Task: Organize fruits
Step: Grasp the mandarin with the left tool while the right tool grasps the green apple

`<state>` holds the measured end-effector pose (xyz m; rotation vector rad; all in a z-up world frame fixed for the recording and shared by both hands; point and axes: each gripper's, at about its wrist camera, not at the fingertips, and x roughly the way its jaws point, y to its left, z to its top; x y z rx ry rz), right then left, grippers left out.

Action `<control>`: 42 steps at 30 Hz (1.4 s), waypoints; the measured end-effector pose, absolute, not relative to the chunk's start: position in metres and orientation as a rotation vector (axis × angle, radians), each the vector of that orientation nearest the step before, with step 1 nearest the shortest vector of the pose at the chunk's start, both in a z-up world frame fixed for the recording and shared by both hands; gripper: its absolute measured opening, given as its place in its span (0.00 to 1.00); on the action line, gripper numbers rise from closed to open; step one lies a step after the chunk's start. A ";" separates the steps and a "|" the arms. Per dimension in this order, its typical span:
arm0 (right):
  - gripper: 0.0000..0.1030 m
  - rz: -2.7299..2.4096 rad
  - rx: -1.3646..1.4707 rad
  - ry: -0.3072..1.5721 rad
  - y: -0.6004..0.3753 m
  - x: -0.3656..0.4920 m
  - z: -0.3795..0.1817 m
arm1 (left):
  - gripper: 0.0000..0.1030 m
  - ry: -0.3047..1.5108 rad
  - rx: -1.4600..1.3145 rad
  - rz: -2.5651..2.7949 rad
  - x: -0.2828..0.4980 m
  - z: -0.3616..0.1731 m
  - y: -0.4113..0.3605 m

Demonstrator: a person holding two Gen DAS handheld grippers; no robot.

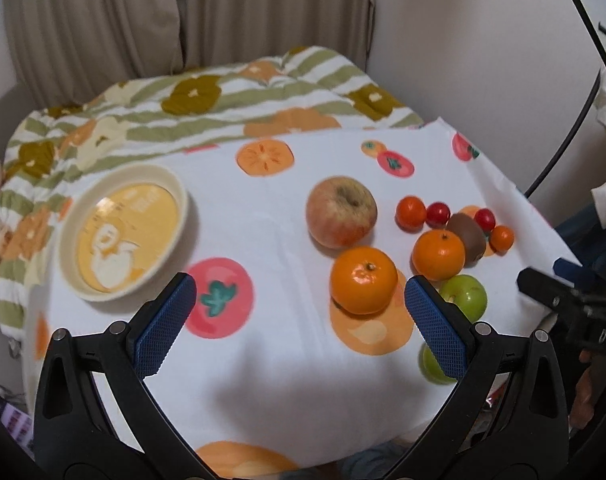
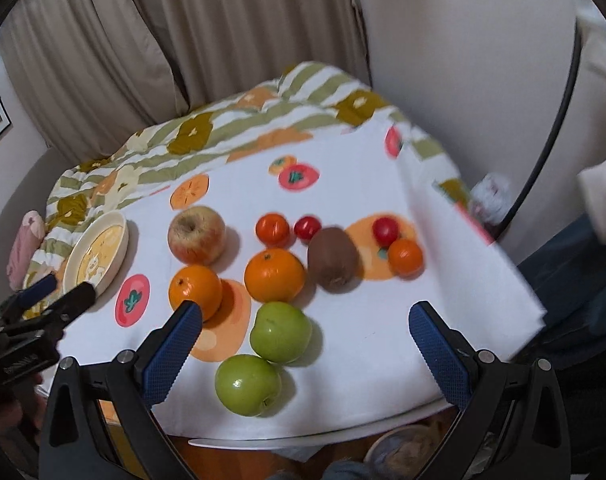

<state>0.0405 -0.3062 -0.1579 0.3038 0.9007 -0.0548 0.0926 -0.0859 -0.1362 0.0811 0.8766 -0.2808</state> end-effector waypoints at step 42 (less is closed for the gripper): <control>0.48 0.182 0.394 1.041 -0.298 0.068 -0.232 | 0.65 1.005 0.204 -0.373 0.128 -0.223 -0.158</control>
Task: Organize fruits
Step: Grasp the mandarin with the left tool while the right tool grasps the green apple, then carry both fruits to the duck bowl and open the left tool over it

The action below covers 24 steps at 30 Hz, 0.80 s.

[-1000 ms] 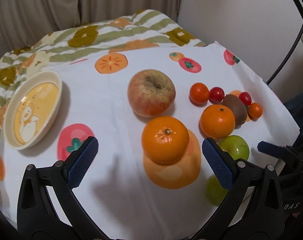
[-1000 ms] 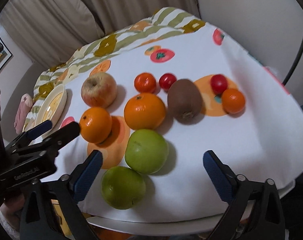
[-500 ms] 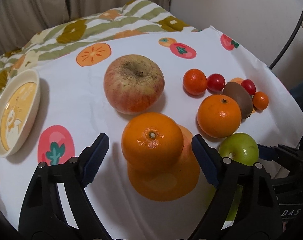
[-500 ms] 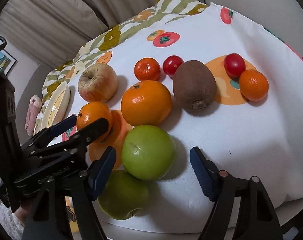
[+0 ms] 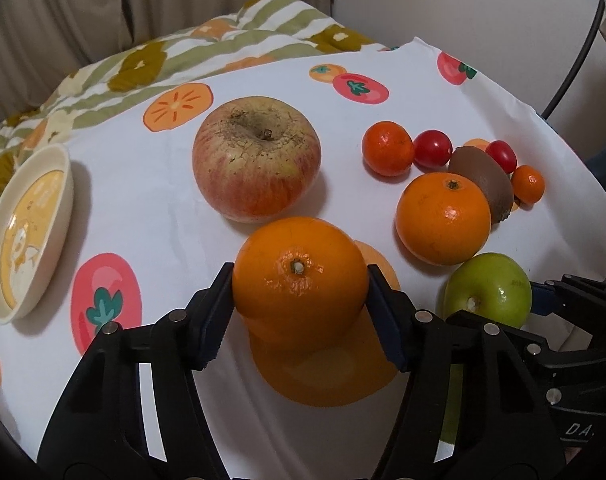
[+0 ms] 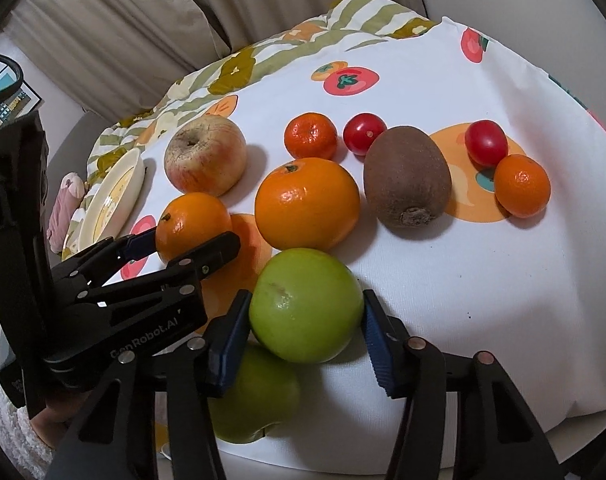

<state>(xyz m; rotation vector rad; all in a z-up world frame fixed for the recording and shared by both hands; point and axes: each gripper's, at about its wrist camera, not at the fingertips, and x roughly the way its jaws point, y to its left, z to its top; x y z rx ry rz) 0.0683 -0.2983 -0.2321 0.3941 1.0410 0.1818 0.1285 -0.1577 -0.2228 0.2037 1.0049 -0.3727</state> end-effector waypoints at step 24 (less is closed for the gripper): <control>0.48 0.233 0.345 0.965 -0.308 0.069 -0.179 | 0.65 0.912 0.144 -0.222 0.114 -0.149 -0.129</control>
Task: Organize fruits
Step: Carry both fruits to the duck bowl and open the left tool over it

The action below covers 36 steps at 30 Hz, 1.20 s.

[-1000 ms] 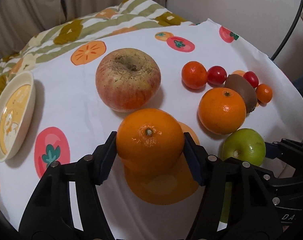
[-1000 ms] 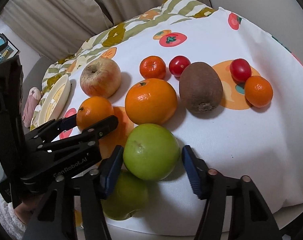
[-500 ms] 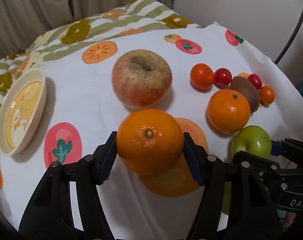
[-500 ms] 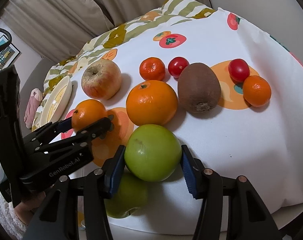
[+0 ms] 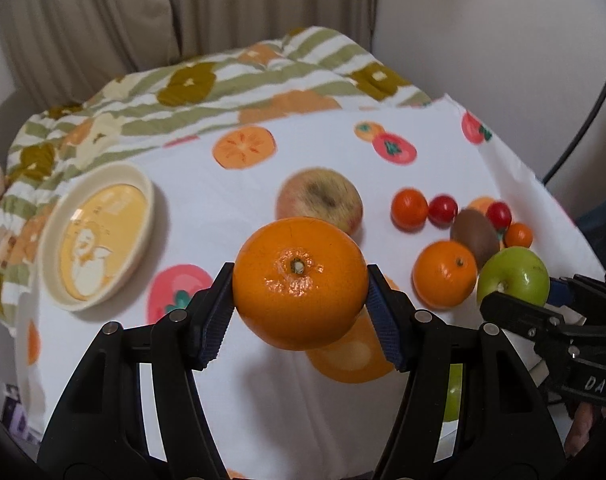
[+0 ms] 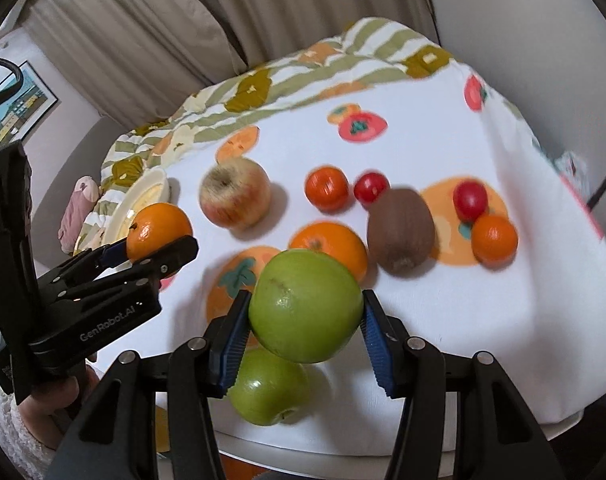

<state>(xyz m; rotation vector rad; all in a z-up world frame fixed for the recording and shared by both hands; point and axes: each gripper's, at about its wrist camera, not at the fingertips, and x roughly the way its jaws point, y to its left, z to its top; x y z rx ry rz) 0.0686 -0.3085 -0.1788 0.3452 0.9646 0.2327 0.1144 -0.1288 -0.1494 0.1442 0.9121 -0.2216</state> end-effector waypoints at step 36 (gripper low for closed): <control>0.48 0.387 0.231 0.916 -0.069 0.241 -0.126 | 0.65 0.899 0.128 -0.129 0.261 -0.133 0.124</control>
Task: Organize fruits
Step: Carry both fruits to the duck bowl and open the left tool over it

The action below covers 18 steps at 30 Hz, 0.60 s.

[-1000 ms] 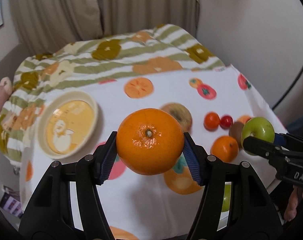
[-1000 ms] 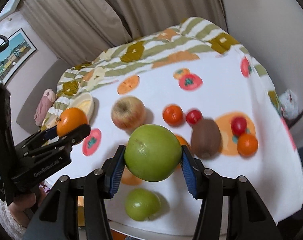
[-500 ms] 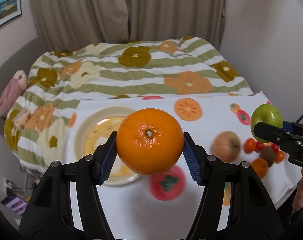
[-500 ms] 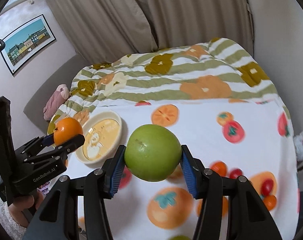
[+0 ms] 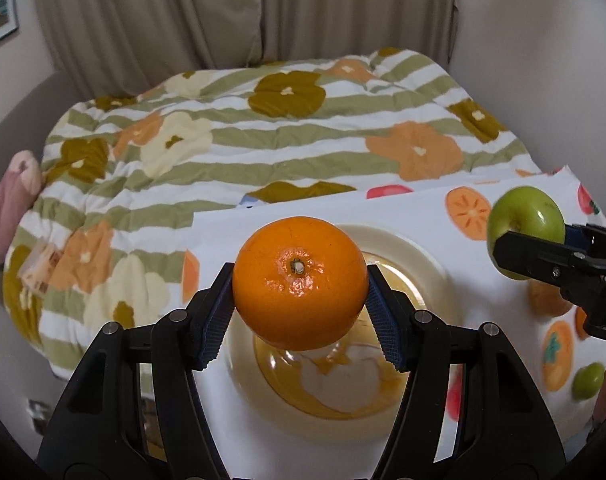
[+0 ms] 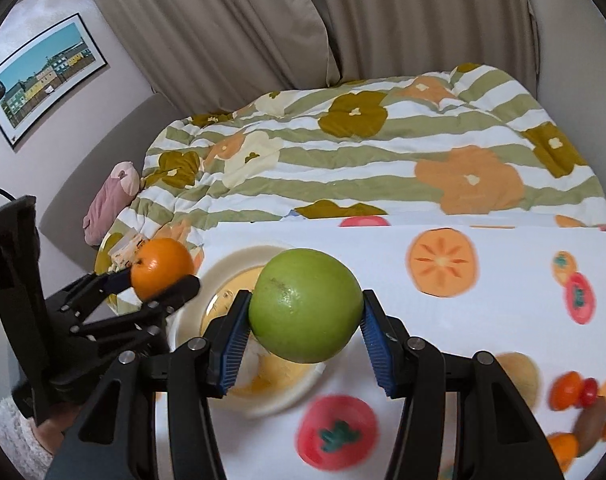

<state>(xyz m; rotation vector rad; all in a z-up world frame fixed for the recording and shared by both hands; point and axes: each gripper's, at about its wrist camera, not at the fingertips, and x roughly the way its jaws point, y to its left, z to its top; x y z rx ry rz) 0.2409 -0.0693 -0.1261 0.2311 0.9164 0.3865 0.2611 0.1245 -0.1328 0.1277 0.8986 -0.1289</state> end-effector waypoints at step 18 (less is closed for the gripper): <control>0.48 0.255 0.281 0.997 -0.036 0.264 -0.163 | 0.65 0.991 0.261 -0.322 0.302 -0.204 0.117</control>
